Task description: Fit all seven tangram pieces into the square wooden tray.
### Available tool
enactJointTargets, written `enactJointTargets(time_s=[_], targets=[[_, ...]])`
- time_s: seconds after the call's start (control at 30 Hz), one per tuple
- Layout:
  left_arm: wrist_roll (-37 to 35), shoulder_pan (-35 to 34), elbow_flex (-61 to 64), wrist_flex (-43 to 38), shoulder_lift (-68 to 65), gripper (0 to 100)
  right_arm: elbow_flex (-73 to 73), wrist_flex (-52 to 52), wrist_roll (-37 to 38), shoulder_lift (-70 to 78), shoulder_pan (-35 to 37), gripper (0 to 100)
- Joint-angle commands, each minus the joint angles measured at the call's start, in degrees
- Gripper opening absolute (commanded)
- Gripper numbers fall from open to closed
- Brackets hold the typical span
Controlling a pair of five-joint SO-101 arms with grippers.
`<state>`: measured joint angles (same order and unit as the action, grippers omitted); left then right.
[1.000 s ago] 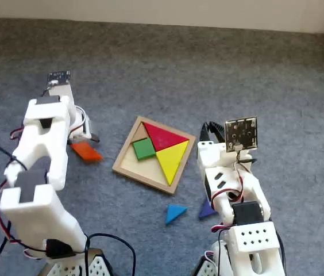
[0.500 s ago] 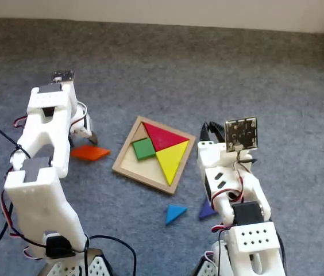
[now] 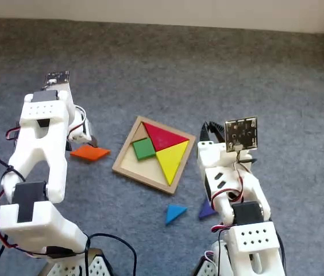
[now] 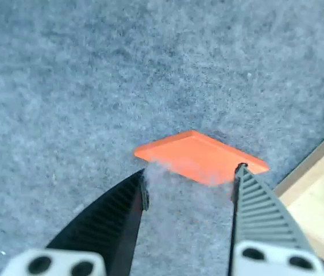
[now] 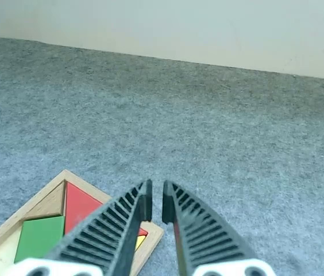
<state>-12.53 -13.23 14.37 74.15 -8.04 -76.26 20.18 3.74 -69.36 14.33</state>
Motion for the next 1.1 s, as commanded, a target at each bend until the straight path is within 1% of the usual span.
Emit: enactJointTargets(time_s=[0.0, 0.07, 0.2, 0.27, 0.43, 0.53, 0.9, 1.07], targets=[[-6.5, 2.9, 0.1, 0.7, 3.1, 25, 0.6, -1.5, 0.1, -1.3, -0.7, 4.9], [-12.7, 4.4, 0.2, 2.1, 3.0, 27, 0.6, -1.5, 0.1, -1.3, -0.7, 4.9], [-29.7, 6.9, 0.1, 3.1, 3.0, 28, 0.6, -1.5, 0.1, -1.3, -0.7, 4.9], [-33.8, 7.0, 0.0, 3.0, 3.0, 28, 0.6, -1.5, 0.1, -1.3, -0.7, 4.9], [-31.2, 4.5, 1.2, 3.2, 3.0, 28, 0.6, -1.5, 0.5, -1.3, -0.7, 4.9], [-29.6, 3.1, 3.9, 2.9, 2.9, 28, 0.4, -1.5, 3.9, -1.2, -0.7, 4.9], [-29.6, 2.9, 12.4, -10.5, 2.9, 28, -1.1, -1.5, 4.3, -1.3, -0.7, 4.9], [-29.6, 2.8, 13.1, -12.5, 2.9, 28, -1.1, -1.5, 4.3, -1.3, -0.7, 4.9]])
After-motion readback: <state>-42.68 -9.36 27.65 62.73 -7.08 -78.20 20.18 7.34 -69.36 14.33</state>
